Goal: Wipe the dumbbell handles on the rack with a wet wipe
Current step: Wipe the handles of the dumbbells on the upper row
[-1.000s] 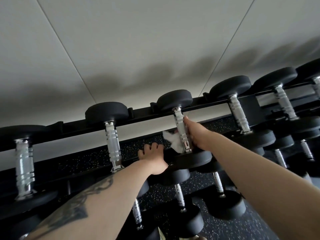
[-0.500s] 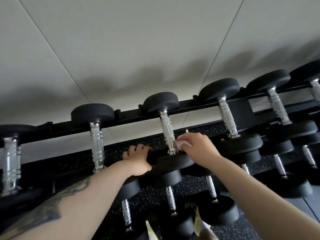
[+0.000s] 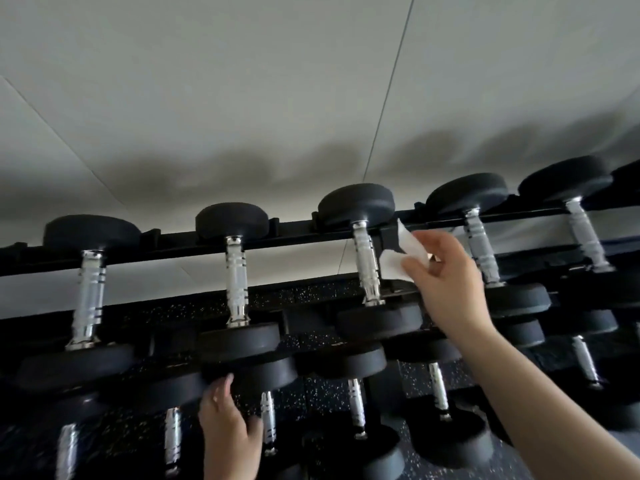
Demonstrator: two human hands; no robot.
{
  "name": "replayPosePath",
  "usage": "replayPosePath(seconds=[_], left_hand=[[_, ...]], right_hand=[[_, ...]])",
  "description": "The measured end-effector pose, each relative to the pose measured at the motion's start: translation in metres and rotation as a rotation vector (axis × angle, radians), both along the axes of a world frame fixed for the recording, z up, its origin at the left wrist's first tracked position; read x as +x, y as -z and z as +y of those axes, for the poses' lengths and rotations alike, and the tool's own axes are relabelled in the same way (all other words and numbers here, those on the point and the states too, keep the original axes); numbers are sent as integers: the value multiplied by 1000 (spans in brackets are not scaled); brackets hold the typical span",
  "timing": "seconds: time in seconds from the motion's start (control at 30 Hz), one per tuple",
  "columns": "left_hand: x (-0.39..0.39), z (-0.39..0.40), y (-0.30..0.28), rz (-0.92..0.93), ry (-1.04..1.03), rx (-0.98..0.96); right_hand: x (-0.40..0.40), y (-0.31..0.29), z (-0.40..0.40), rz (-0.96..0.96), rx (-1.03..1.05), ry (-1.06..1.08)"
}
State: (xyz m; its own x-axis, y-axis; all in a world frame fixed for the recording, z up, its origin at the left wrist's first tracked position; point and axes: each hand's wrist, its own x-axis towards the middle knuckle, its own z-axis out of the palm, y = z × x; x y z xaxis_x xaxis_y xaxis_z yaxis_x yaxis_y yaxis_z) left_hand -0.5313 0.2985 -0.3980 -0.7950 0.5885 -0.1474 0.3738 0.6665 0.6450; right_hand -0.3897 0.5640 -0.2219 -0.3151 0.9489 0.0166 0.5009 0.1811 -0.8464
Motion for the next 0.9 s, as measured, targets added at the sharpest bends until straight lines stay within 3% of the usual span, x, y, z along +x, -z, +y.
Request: replayPosePath(seconds=[0.13, 0.2, 0.27, 0.33, 0.43, 0.5, 0.57, 0.7, 0.8, 0.9], left_hand=[[54, 44, -13, 21, 372, 101], [54, 87, -26, 144, 386, 190], [42, 125, -38, 223, 277, 215], [24, 148, -42, 219, 200, 150], [-2, 164, -37, 230, 335, -3], [-12, 174, -33, 200, 427, -207], [-14, 183, -31, 201, 455, -414], [-11, 189, -37, 170, 471, -565], [-15, 193, -41, 100, 498, -640], [-15, 197, -45, 64, 511, -696]], right_hand=[[6, 14, 29, -114, 233, -49], [-2, 30, 32, -215, 338, -247], [-8, 50, 32, -342, 285, -454], [-10, 58, 34, -352, 37, -588], [-8, 56, 44, -170, -399, -597], [-7, 57, 48, -158, -349, -622], [-11, 60, 48, -208, -174, -635], [-33, 61, 61, -270, 75, -565], [-38, 61, 64, -199, 24, -449], [-21, 66, 54, -298, -104, -484]])
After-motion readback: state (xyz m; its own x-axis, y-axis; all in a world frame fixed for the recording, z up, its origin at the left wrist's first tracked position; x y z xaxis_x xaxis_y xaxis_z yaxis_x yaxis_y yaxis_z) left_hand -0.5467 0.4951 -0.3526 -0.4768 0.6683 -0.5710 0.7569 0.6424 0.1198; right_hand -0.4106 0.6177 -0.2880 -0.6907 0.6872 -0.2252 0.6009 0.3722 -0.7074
